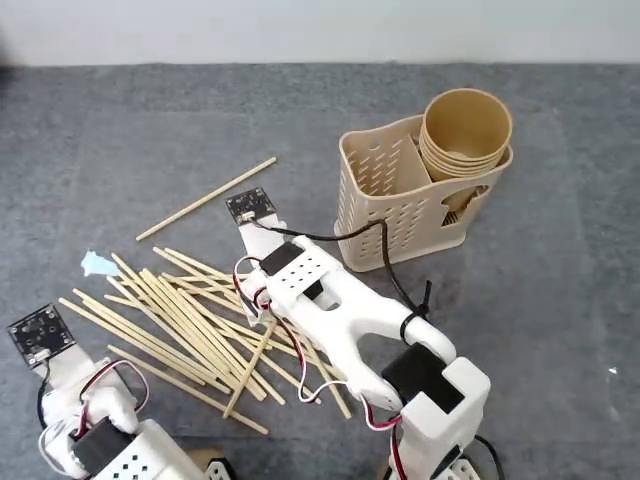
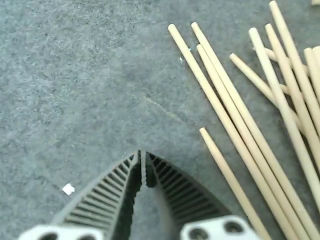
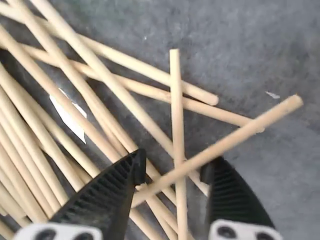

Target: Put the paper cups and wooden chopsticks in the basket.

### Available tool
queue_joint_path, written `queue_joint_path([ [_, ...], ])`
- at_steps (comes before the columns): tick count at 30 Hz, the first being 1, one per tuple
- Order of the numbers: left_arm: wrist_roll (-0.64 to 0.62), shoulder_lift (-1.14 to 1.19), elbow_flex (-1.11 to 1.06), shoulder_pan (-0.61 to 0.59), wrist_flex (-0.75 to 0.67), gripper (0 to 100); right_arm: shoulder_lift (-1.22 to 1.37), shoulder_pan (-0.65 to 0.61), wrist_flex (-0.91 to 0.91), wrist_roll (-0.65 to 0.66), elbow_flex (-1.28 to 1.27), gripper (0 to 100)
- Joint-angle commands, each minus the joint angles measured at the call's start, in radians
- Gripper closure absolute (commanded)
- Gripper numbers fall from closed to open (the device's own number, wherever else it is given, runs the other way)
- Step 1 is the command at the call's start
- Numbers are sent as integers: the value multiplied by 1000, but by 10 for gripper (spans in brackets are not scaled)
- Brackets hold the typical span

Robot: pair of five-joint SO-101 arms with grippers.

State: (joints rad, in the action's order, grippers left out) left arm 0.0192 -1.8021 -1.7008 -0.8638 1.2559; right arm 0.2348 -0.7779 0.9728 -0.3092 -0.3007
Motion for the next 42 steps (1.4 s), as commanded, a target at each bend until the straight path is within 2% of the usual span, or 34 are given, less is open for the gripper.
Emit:
queue_joint_path([
  [1,-6,-15,18,-6,5,986,-16,8,-10,18,48,964],
  [2,-6,-15,18,-6,5,986,-19,8,-10,23,48,992],
  [6,-6,-15,18,-6,5,986,-27,15,25,46,51,989],
  [20,-6,-15,18,-6,5,986,-265,15,352,95,245,991],
  [29,-5,-15,18,-6,5,986,-374,73,550,118,528,991],
  [38,-5,-15,18,-6,5,986,-380,160,555,187,761,991],
  [42,-5,-15,18,-6,5,986,-380,191,493,196,853,991],
])
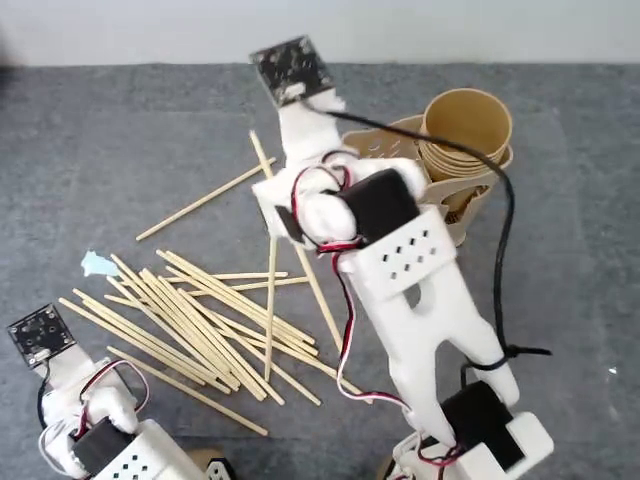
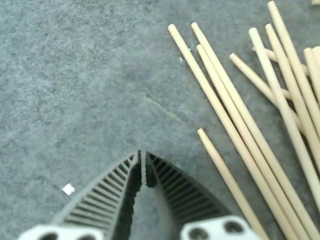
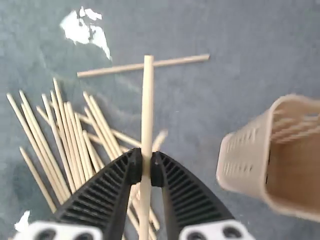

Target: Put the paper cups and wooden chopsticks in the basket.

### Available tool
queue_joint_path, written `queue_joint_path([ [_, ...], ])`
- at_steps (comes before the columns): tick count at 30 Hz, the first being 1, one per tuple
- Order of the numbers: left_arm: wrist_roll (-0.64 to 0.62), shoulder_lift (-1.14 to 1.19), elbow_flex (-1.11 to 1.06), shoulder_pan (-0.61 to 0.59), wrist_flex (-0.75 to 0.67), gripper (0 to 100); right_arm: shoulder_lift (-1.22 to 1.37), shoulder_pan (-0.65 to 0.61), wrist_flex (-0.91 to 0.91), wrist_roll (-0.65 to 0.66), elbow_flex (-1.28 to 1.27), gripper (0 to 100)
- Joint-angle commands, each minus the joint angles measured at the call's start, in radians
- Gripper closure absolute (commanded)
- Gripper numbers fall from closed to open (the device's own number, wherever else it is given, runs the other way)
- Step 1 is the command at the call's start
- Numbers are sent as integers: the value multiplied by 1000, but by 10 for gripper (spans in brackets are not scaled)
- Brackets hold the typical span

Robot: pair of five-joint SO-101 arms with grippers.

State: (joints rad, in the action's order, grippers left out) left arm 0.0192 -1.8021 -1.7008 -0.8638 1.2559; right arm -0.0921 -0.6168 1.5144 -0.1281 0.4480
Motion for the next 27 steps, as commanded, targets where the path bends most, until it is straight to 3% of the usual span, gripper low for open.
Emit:
queue_joint_path([
  [1,-5,-15,18,-6,5,986,-53,41,-71,25,126,991],
  [10,-5,-15,18,-6,5,986,-54,143,-377,123,160,991],
  [21,-5,-15,18,-3,5,986,-128,206,-559,150,155,991],
  [27,-5,-15,18,-2,5,986,-137,300,-677,178,52,991],
])
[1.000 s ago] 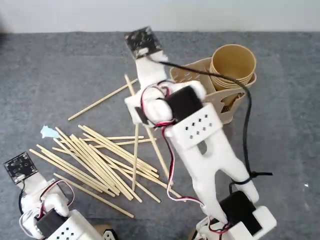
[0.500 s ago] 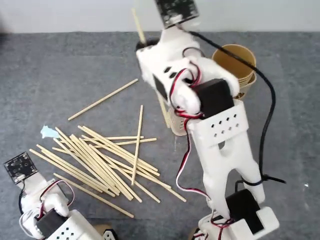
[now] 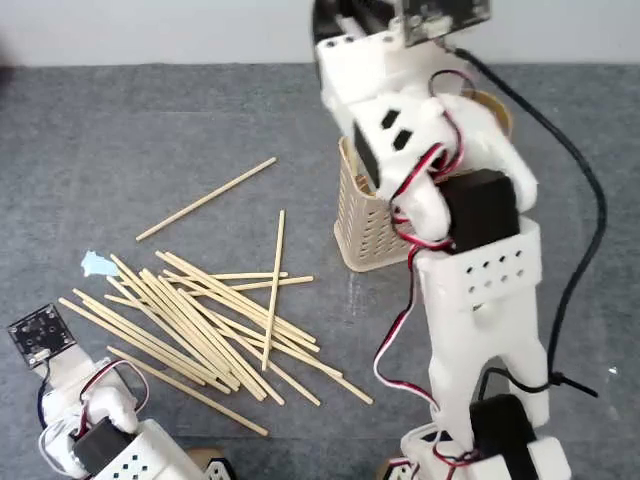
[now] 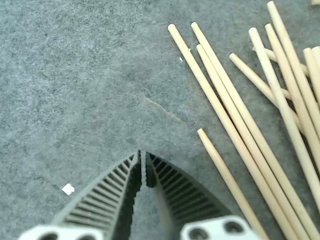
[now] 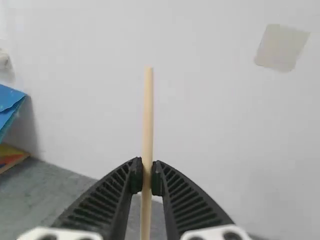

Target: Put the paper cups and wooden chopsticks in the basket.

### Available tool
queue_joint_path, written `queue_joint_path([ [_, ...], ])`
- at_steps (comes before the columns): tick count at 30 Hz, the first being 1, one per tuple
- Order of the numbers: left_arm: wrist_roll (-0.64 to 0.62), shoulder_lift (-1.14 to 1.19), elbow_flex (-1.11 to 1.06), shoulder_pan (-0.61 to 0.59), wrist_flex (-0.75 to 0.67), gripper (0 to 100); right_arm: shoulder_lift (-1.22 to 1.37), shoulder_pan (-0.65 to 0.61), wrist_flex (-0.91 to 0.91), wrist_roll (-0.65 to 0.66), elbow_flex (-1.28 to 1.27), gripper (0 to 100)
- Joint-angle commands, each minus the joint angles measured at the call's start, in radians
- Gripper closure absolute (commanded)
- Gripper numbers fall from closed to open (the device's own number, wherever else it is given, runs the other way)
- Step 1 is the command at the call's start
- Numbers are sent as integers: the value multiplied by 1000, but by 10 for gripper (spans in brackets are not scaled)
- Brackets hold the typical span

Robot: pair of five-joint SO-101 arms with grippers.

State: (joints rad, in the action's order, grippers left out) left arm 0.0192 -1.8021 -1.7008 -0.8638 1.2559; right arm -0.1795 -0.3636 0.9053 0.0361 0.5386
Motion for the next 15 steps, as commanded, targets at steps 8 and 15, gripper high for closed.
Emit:
queue_joint_path([
  [8,-5,-15,18,-2,5,986,-128,111,-375,15,-439,991],
  [15,-5,-15,18,-2,5,986,-266,105,-659,77,-859,987],
])
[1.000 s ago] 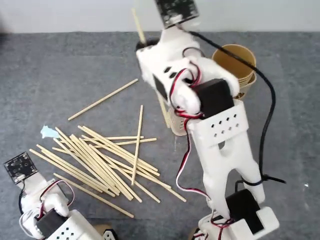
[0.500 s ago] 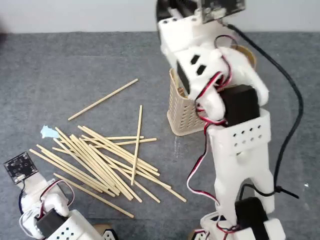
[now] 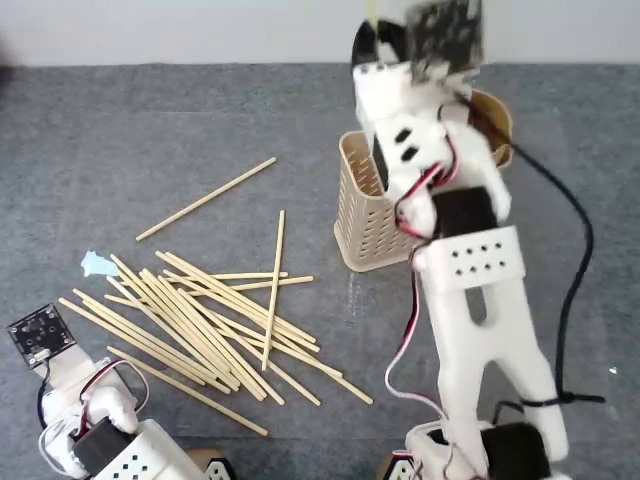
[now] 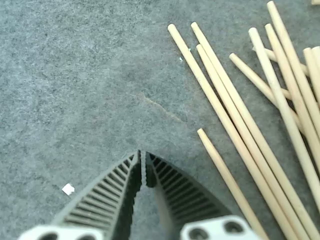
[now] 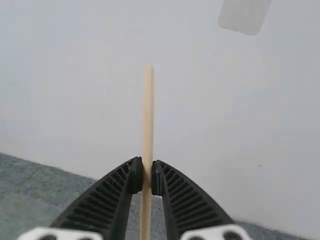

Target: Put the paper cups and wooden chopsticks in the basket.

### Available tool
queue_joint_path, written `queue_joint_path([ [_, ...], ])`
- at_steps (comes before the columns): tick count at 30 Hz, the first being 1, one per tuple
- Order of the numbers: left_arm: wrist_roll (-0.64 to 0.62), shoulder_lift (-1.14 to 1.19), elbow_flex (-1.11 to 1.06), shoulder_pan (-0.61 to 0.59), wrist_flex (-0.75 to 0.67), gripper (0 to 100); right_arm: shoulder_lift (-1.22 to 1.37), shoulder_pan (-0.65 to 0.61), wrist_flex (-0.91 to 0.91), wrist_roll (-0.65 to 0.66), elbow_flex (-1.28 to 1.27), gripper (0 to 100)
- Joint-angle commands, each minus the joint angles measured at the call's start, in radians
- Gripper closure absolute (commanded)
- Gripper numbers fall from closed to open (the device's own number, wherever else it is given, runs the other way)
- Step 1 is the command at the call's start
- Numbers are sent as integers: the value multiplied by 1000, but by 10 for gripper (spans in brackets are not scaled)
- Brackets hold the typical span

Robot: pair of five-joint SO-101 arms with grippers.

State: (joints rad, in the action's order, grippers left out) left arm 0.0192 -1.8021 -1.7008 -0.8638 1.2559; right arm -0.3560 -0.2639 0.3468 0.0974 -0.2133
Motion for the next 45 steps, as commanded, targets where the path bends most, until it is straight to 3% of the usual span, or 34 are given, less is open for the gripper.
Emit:
queue_joint_path([
  [1,-5,-15,18,-2,5,986,-102,7,-110,17,-137,982],
  [7,-5,-15,18,-2,3,986,-133,2,47,12,-81,760],
  [16,-5,-15,18,-2,3,986,-124,-163,476,2,204,882],
  [25,-5,-15,18,-2,3,986,7,-325,797,-219,178,883],
  [34,-5,-15,18,-2,3,986,421,-335,834,-359,238,882],
  [45,-5,-15,18,-2,3,986,842,-343,834,-376,516,882],
])
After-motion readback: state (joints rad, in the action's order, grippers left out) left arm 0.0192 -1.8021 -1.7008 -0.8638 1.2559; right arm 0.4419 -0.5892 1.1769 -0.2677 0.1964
